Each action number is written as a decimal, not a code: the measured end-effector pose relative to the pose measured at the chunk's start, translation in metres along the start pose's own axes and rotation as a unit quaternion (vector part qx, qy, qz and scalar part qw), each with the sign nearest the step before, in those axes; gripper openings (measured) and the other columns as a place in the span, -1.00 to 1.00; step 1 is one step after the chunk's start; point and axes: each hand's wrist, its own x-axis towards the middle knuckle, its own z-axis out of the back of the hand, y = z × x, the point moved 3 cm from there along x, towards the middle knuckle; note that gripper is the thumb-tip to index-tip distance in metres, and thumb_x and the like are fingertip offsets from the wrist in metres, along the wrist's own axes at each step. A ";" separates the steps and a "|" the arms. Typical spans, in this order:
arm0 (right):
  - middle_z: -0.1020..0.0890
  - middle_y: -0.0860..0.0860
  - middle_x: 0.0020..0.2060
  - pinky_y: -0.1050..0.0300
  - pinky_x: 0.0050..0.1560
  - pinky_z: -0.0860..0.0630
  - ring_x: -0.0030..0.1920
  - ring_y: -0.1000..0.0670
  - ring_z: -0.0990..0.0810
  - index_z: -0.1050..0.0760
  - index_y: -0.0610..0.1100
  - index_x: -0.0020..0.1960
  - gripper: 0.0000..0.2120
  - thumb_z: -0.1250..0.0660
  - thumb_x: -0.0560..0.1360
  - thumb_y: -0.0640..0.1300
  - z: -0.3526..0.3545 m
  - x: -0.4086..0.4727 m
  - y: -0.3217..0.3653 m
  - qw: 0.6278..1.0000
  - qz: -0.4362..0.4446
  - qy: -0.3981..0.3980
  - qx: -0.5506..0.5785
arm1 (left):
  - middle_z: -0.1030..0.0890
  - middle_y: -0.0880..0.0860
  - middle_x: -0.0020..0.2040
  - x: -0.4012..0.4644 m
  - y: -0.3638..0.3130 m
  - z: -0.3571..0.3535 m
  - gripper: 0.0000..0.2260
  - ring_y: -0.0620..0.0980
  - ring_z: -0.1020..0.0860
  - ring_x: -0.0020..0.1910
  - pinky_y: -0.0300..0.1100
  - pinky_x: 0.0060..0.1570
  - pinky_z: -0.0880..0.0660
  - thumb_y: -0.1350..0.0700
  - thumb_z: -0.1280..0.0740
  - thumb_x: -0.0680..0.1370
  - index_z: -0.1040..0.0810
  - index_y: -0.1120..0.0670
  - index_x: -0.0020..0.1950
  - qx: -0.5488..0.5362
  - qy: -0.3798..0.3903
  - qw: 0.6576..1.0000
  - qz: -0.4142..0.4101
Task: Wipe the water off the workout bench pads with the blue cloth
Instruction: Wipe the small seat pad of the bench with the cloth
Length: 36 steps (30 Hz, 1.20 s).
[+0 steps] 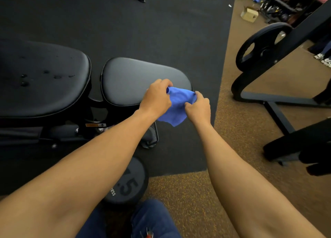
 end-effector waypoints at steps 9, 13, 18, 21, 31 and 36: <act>-0.58 0.02 -0.31 0.15 -0.12 -0.48 -0.19 0.04 -0.56 -0.62 -0.09 0.05 -0.85 -0.42 0.48 -0.16 0.002 0.001 0.016 0.985 0.166 0.034 0.008 | -0.52 0.08 -0.01 -0.036 0.015 0.007 -0.81 0.12 -0.52 -0.08 0.01 -0.11 -0.48 0.31 -0.23 0.49 -0.57 0.12 0.00 -0.045 -0.173 0.984 0.028; -0.55 0.07 -0.37 0.26 -0.33 -0.37 -0.33 0.13 -0.51 -0.57 -0.07 -0.10 -0.92 -0.46 0.48 -0.09 -0.003 0.003 0.032 0.983 0.178 0.050 0.001 | -0.51 0.06 -0.10 -0.067 0.011 0.004 -0.89 0.06 -0.46 -0.20 -0.09 -0.18 -0.38 0.27 -0.34 0.46 -0.46 0.09 -0.12 -0.096 -0.326 0.930 0.137; -0.56 0.07 -0.36 0.28 -0.34 -0.37 -0.29 0.09 -0.55 -0.58 -0.12 -0.09 -0.88 -0.44 0.48 -0.07 -0.015 0.002 0.039 0.982 0.182 0.043 -0.001 | -0.63 -0.01 -0.21 -0.096 0.004 -0.053 -0.74 0.06 -0.58 -0.15 -0.07 -0.06 -0.53 -0.07 -0.31 0.62 -0.55 0.03 -0.19 -0.318 -0.195 0.843 0.388; -0.56 0.09 -0.38 0.39 -0.38 -0.33 -0.31 0.14 -0.54 -0.58 -0.12 -0.07 -0.88 -0.44 0.48 -0.07 -0.017 0.002 0.040 0.982 0.183 0.035 -0.004 | -0.65 0.09 0.22 -0.075 -0.006 -0.081 -0.51 0.08 -0.60 0.21 0.07 0.30 -0.52 -0.22 -0.07 0.69 -0.56 0.09 0.32 -0.507 -0.136 0.744 0.413; -0.57 0.08 -0.38 0.36 -0.25 -0.42 -0.33 0.22 -0.52 -0.59 -0.09 0.05 -0.85 -0.39 0.55 -0.03 -0.020 -0.007 0.048 0.968 0.242 0.039 0.060 | -0.70 0.06 0.11 -0.053 -0.004 -0.091 -0.69 0.01 -0.67 0.09 -0.15 0.11 -0.54 -0.09 -0.20 0.70 -0.61 0.09 0.14 -0.636 -0.278 0.612 0.379; -0.55 0.09 -0.40 0.34 -0.28 -0.38 -0.37 0.18 -0.49 -0.60 -0.07 -0.03 -0.94 -0.37 0.57 -0.09 -0.028 -0.017 0.063 0.948 0.300 0.043 0.097 | -0.70 0.09 0.11 -0.058 0.006 -0.080 -0.84 0.05 -0.67 0.12 -0.09 0.13 -0.58 0.04 -0.25 0.70 -0.56 0.09 0.14 -0.645 -0.345 0.586 0.349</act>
